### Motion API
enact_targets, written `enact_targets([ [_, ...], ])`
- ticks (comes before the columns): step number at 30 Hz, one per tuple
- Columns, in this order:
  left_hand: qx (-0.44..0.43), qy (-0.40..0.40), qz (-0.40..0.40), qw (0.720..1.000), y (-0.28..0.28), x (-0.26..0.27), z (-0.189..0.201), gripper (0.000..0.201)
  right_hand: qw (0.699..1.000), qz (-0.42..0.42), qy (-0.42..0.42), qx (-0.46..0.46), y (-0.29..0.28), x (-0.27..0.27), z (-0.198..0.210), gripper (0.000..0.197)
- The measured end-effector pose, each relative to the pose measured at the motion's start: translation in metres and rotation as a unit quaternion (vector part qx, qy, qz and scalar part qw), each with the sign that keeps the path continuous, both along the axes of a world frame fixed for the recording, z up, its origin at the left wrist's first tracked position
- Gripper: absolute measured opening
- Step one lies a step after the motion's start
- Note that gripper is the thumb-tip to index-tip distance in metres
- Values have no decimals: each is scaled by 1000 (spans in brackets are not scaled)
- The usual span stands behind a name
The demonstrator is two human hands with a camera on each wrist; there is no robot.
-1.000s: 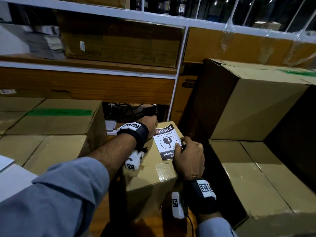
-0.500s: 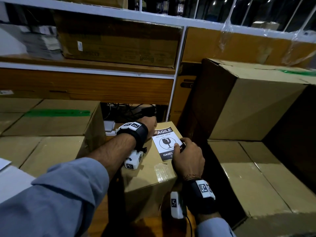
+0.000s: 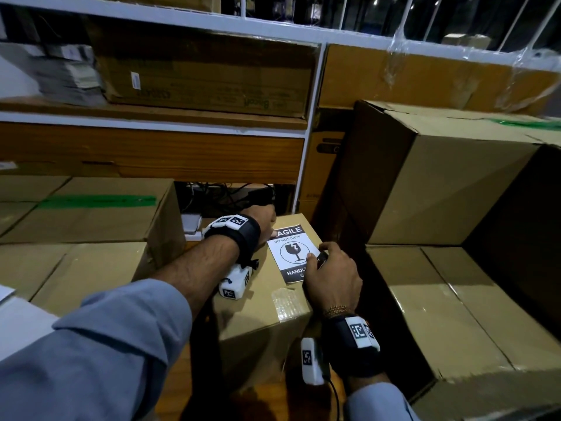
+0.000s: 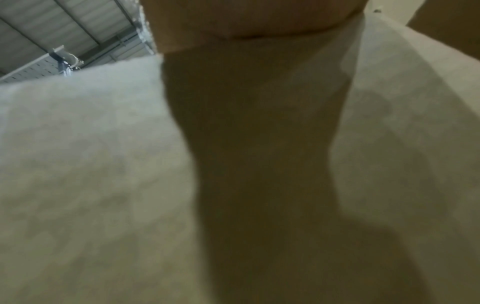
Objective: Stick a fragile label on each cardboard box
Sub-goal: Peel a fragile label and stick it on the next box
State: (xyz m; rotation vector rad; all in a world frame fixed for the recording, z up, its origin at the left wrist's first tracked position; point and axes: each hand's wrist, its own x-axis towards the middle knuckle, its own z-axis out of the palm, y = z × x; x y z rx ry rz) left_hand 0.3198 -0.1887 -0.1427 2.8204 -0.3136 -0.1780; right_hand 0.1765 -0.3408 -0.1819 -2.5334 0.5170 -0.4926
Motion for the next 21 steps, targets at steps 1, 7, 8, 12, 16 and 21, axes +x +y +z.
enact_targets([
  [1,2,0,0,1000,0,0,1,36,1000,0,-1,1,0,0,0,42],
  [7,8,0,7,1000,-2,-3,5,41,1000,-4,-14,19,0,-1,0,42],
  [8,11,-2,10,1000,-3,-4,6,43,1000,-7,-16,22,0,-1,0,41],
  [12,31,-16,19,999,-5,-6,9,48,999,-11,-17,34,-1,-2,1,35],
  [16,54,-15,33,998,-5,-9,13,54,998,1,-37,56,-5,-3,1,30],
  [21,140,-41,-1,989,-12,-30,27,53,995,37,-63,66,-15,-3,3,13],
])
